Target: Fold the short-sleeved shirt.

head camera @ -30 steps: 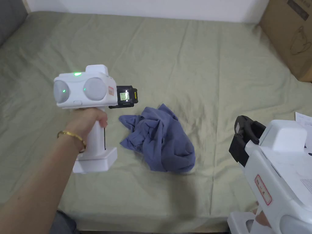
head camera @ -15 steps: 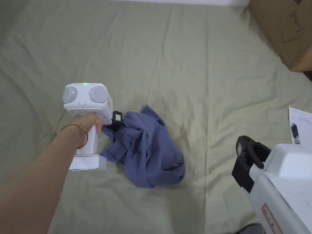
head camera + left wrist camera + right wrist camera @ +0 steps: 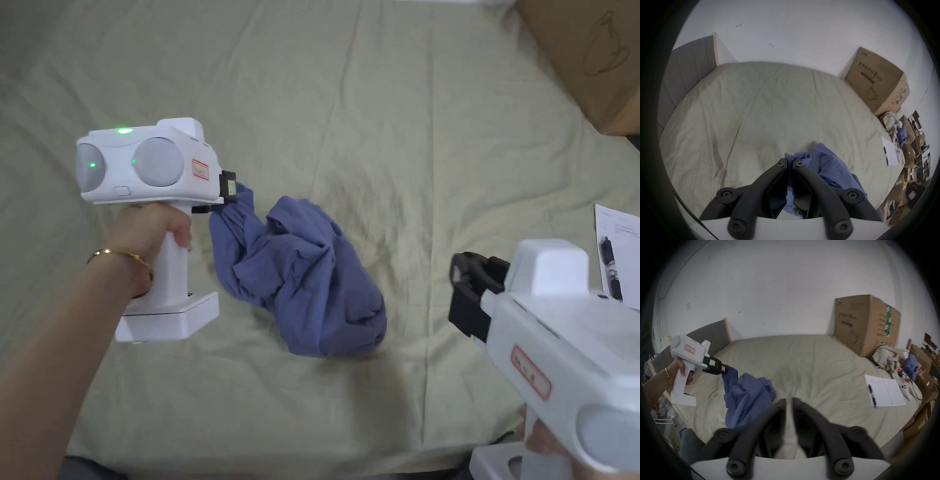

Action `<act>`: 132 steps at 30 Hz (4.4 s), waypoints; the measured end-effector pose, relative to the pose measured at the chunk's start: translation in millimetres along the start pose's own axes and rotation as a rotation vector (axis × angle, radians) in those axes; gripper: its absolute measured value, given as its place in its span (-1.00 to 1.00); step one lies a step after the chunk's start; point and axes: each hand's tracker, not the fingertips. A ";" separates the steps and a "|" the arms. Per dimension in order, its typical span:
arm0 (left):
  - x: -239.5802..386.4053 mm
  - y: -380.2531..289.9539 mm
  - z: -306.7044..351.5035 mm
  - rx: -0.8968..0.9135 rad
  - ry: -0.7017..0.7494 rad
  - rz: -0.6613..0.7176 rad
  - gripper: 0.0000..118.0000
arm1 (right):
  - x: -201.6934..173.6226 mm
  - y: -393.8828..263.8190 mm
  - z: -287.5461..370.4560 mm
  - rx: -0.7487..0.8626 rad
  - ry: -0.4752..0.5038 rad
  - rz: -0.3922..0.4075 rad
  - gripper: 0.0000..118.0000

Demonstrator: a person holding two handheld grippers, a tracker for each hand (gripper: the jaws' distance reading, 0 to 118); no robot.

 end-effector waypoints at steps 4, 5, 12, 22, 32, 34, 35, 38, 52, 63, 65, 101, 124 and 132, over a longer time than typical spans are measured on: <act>-5.0 -13.8 21.8 0.019 0.022 -0.029 -0.97 | 6.2 7.5 -35.4 -0.255 0.148 0.046 0.83; -6.7 -17.2 23.0 0.018 0.032 -0.038 -0.97 | 3.9 5.7 -43.9 -0.265 0.171 0.052 0.85; -12.6 -36.2 21.0 0.000 0.059 -0.025 -0.97 | -20.1 -29.8 -112.3 -0.470 0.185 0.216 0.86; -17.1 -44.5 20.3 -0.015 0.070 0.005 -0.97 | -17.3 -42.9 -136.3 -0.473 0.213 -0.010 -0.83; -32.8 -9.6 97.7 0.181 0.010 0.122 -0.97 | 49.4 62.0 -7.0 -0.227 0.261 -0.051 -0.83; -30.4 5.1 124.2 0.250 -0.005 0.118 -0.97 | 55.6 91.5 20.9 -0.152 0.266 -0.084 -0.84; -28.9 13.6 139.2 0.292 -0.008 0.115 -0.97 | 59.7 107.2 33.8 -0.113 0.258 -0.100 -0.84; -26.3 42.9 182.3 0.399 -0.050 0.139 -0.97 | 64.4 148.3 67.4 -0.015 0.282 -0.183 -0.84; 25.5 213.3 272.2 0.670 0.020 0.032 -0.97 | 42.4 341.0 80.2 0.196 0.051 -0.106 -0.84; 45.1 274.8 181.9 0.706 0.081 0.039 -0.97 | 39.3 405.2 -24.8 0.319 -0.166 -0.033 -0.84; 41.0 269.0 151.5 0.656 0.090 0.055 -0.97 | 42.7 394.1 -52.8 0.304 -0.186 -0.048 -0.84; -70.0 -204.0 85.2 -0.011 0.208 0.209 -0.22 | 21.2 -111.6 -11.7 -0.333 -0.030 -0.223 -0.38; 15.5 -150.2 202.5 0.667 0.169 -0.164 -0.34 | 2.9 5.4 122.4 0.412 -0.212 -0.035 0.44; 9.3 -161.7 197.6 0.579 0.149 -0.167 -1.00 | 5.4 -5.4 113.3 0.389 -0.193 -0.044 -1.00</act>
